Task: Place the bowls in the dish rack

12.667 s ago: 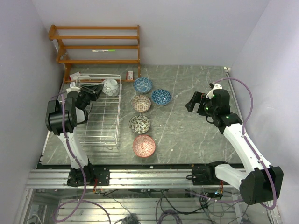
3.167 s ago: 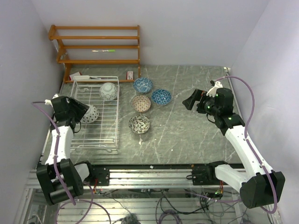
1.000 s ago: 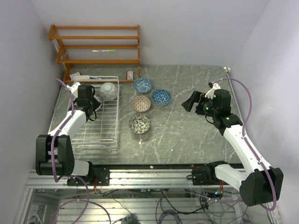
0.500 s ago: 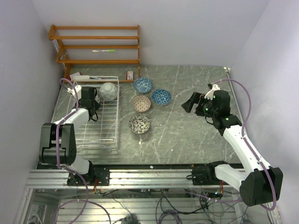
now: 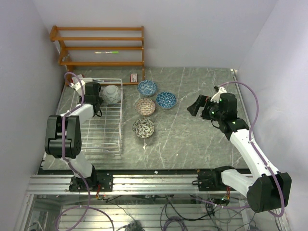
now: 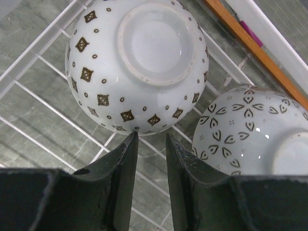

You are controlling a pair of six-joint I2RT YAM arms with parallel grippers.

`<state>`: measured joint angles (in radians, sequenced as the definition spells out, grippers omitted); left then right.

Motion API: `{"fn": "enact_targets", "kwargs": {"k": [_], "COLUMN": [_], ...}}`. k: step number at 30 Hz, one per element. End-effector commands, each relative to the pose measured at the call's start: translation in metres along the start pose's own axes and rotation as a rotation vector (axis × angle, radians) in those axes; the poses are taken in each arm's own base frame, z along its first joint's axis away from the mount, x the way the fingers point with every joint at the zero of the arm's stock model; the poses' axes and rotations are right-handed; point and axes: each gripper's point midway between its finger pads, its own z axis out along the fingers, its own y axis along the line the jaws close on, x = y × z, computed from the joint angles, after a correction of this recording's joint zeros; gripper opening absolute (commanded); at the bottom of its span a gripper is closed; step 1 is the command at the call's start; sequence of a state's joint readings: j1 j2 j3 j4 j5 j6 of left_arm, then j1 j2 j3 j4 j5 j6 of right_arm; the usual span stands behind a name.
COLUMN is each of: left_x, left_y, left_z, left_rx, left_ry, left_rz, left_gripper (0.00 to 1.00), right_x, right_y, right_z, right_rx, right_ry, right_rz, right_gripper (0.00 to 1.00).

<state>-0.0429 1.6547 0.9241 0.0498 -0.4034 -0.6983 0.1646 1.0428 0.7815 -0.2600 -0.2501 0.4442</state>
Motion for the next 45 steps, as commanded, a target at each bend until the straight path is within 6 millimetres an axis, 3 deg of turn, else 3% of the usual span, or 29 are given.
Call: {"fn": "enact_targets", "kwargs": {"k": [1,9,14,17,21,24,29,36,39,43,45], "left_x": [-0.030,-0.034,-0.033,-0.044,-0.069,-0.068,-0.024,0.092,0.139,0.175,0.193], "left_y": [-0.007,-0.004,-0.010,-0.021,-0.039,-0.058,-0.101,-0.140,-0.150,-0.170,-0.177], "left_z": [0.011,0.011,-0.005,-0.031,-0.081,-0.116,-0.170,-0.227,-0.247,-0.262,-0.260], "left_rx": [-0.005,-0.005,0.057,0.120,0.231,0.321,0.554,0.835,0.891,0.930,0.928], "left_ry": [-0.098,-0.103,-0.074,-0.111,-0.180,-0.185,-0.132,0.016,0.039,0.038,0.052], "left_rz": [-0.019,-0.019,-0.033,-0.042,-0.055,-0.015,0.159,0.455,0.561,0.696,0.763], "left_gripper": [0.41,0.41,0.49,0.54,0.60,0.66,0.70,0.79,0.80,0.76,0.71], "right_x": [-0.003,0.000,0.000,0.001,0.001,0.001,-0.002,-0.020,-0.028,-0.032,-0.031], "right_y": [-0.005,-0.005,-0.006,-0.007,-0.007,-0.008,-0.013,-0.008,-0.005,-0.002,-0.002], "right_z": [0.000,0.004,0.003,0.003,0.001,0.000,0.000,-0.011,-0.016,-0.020,-0.021], "right_rx": [0.015,0.013,0.018,0.023,0.025,0.033,0.071,0.084,0.089,0.083,0.084], "right_ry": [-0.009,0.002,0.002,0.003,0.001,-0.005,0.000,-0.051,-0.068,-0.077,-0.075], "right_rz": [-0.013,-0.008,-0.006,-0.006,0.001,0.005,0.014,0.017,0.016,0.020,0.021], "right_gripper": [1.00,1.00,1.00,1.00,1.00,1.00,1.00,1.00,1.00,1.00,1.00]}}
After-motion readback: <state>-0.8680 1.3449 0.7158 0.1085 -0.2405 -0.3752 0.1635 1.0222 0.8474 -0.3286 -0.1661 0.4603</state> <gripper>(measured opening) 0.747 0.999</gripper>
